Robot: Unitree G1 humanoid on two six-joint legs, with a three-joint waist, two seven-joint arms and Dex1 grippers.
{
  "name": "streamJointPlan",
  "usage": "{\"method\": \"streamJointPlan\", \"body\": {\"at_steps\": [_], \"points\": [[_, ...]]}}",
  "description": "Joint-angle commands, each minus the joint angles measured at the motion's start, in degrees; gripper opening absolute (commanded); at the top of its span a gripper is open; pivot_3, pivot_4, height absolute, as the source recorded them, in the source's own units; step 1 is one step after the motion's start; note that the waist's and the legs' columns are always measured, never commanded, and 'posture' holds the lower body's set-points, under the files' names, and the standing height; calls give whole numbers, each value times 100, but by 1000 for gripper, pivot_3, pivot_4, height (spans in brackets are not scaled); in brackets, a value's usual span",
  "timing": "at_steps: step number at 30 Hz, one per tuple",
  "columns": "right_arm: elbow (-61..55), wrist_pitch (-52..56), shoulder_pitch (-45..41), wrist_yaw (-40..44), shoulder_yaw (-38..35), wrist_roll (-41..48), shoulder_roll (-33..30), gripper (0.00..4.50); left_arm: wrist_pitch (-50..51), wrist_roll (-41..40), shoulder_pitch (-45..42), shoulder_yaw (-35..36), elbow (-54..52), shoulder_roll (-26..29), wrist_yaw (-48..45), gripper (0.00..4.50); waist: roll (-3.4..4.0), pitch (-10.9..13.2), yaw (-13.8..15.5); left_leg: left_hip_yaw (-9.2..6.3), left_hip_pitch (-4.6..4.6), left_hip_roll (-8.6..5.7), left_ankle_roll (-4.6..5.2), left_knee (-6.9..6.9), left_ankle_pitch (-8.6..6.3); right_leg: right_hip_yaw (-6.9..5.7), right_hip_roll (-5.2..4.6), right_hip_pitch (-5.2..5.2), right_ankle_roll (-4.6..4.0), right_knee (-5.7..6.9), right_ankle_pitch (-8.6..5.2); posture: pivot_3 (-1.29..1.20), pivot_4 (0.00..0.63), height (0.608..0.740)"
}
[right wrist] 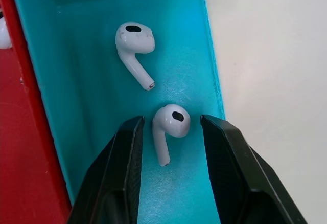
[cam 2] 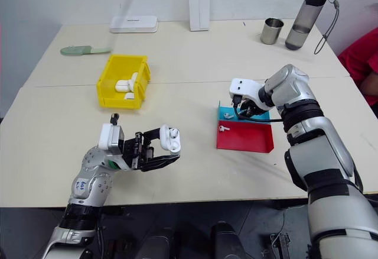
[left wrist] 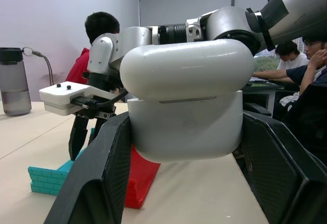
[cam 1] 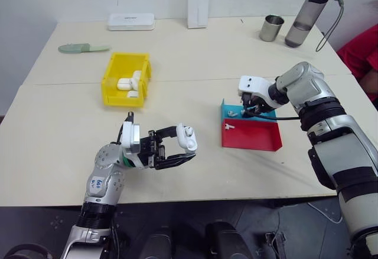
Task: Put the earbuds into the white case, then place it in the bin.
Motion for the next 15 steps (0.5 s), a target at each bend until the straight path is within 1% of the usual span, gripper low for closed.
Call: {"method": "streamJointPlan", "body": {"at_steps": [1, 14, 15], "points": [[-95, 32, 39, 77, -48, -66, -29, 1735, -105, -16, -6, 68, -108, 22, -24, 2764, 0, 0, 1, 0, 0, 0, 0, 1, 0, 0, 0, 0, 0, 0, 0, 0, 150, 740], [-82, -56, 107, 48, -72, -45, 79, 1735, -119, -2, 0, 66, -102, 27, -38, 2764, 0, 0, -12, 0, 0, 0, 0, 2, 0, 0, 0, 0, 0, 3, 0, 0, 150, 740], [-78, -67, 110, 67, -70, -49, 83, 1548, -117, -3, 5, 70, -111, 32, -34, 2764, 0, 0, -13, 0, 0, 0, 0, 3, 0, 1, 0, 0, 0, 5, 0, 0, 150, 740]]}}
